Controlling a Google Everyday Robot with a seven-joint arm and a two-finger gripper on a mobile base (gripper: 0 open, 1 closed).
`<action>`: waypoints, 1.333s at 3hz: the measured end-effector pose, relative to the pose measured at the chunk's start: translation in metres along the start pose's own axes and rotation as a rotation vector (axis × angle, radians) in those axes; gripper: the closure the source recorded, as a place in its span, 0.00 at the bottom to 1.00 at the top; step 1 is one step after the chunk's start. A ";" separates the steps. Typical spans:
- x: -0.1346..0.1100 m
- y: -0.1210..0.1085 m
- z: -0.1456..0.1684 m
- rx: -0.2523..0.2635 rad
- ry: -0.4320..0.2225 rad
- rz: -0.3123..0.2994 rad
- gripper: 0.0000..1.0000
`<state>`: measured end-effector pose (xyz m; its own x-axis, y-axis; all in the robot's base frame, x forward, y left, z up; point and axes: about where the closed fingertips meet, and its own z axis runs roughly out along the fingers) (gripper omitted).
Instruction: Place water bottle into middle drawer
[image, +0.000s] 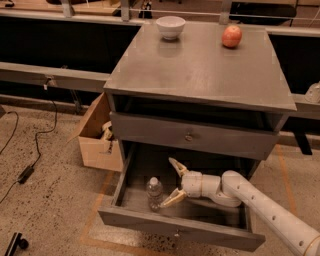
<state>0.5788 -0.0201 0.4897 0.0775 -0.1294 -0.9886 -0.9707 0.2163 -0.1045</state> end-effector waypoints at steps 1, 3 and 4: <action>-0.018 0.001 -0.024 0.021 0.051 -0.013 0.00; -0.070 0.012 -0.103 0.102 0.174 -0.034 0.00; -0.115 0.035 -0.153 0.132 0.262 -0.027 0.00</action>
Offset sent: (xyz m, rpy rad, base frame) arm -0.0327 -0.0994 0.0846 -0.1732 -0.0368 -0.1404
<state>0.5009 -0.1454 0.6160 0.0253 -0.3789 -0.9251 -0.9299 0.3308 -0.1609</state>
